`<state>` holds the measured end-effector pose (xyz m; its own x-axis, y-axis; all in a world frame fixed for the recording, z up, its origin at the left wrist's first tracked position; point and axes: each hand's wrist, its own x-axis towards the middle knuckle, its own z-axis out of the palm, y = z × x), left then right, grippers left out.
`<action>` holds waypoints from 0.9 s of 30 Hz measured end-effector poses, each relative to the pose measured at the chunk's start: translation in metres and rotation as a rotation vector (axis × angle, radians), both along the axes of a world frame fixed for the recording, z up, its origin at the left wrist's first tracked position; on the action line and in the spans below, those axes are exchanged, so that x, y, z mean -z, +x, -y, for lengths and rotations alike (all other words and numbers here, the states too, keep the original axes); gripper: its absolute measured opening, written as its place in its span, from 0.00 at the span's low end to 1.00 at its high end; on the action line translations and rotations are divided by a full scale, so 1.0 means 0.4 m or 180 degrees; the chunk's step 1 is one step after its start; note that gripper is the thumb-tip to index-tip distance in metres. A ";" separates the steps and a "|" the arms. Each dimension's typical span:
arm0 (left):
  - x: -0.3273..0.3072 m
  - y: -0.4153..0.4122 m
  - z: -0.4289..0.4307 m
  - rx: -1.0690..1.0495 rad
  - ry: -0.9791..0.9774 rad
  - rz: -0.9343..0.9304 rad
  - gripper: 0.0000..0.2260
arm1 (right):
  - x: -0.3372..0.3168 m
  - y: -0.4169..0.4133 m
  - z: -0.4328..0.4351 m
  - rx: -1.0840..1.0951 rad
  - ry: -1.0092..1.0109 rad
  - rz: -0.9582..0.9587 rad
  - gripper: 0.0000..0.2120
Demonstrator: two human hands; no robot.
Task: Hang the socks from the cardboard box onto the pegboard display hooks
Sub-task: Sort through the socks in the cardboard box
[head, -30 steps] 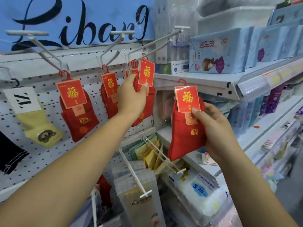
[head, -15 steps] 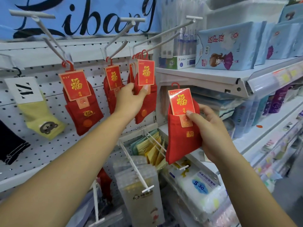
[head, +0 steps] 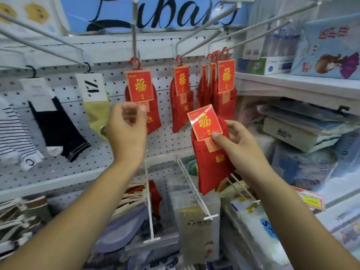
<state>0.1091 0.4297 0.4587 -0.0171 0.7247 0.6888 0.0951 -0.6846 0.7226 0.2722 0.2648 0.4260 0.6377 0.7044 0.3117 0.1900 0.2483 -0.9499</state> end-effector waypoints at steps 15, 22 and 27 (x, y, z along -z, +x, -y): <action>-0.173 -0.020 -0.025 0.0163 0.0959 -0.0606 0.17 | -0.103 -0.008 -0.205 0.0504 0.0716 -0.0182 0.10; -0.196 0.003 -0.022 0.0163 0.0891 -0.0440 0.18 | -0.148 0.009 -0.236 0.0412 0.0704 -0.0121 0.12; -0.203 0.000 -0.023 0.0078 0.0967 -0.0676 0.15 | -0.159 0.026 -0.250 0.0210 0.0660 -0.0054 0.10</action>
<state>0.1092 0.4389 0.5398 0.1642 0.4849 0.8590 0.2020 -0.8689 0.4519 0.2827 0.3650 0.4897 0.6868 0.5827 0.4344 0.1967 0.4263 -0.8829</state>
